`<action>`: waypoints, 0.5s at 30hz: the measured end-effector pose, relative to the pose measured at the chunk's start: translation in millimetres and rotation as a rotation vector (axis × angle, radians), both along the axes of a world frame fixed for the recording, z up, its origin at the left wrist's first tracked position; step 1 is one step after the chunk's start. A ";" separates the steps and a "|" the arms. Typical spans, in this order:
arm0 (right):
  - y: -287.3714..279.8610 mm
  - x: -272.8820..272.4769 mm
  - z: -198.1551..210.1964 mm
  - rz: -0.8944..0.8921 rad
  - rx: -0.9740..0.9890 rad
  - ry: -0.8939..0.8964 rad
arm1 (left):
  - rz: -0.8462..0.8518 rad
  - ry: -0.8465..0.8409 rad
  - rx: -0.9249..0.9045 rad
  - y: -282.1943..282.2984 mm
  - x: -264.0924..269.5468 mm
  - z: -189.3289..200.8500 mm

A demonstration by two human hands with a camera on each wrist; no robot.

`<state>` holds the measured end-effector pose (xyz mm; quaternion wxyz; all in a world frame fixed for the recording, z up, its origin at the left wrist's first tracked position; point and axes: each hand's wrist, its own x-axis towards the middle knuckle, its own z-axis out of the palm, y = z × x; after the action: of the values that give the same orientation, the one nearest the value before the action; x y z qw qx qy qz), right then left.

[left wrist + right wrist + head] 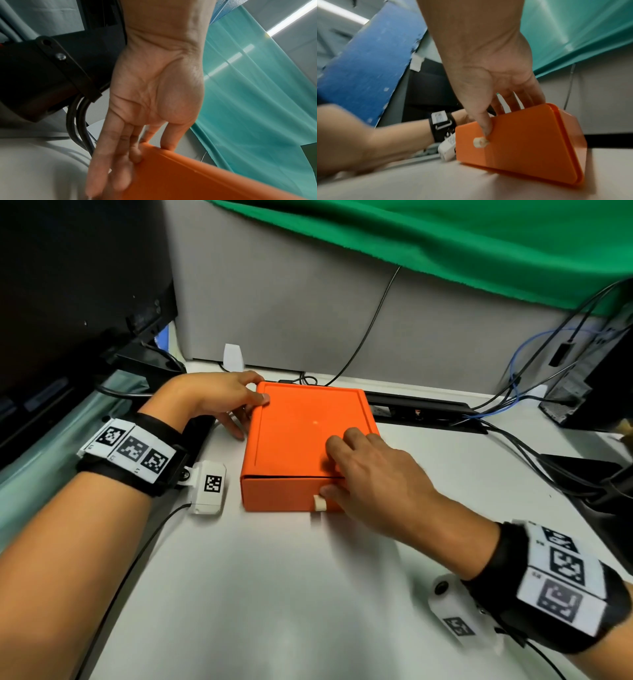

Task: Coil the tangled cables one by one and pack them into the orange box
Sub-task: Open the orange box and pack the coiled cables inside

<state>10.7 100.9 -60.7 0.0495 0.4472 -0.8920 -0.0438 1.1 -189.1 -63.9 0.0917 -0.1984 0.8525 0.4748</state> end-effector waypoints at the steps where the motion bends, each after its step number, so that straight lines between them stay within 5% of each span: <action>1: 2.0 -3.9 2.0 -0.017 0.025 -0.037 | 0.005 -0.004 -0.004 -0.7 1.0 -0.1; 15: 18.8 -38.8 5.2 -0.111 0.027 -0.267 | 0.004 -0.045 0.006 4.5 2.6 5.3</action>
<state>-28.2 119.7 -55.5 -0.0780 0.3997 -0.9133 0.0014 3.7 -184.6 -58.6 0.1105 -0.2107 0.8483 0.4731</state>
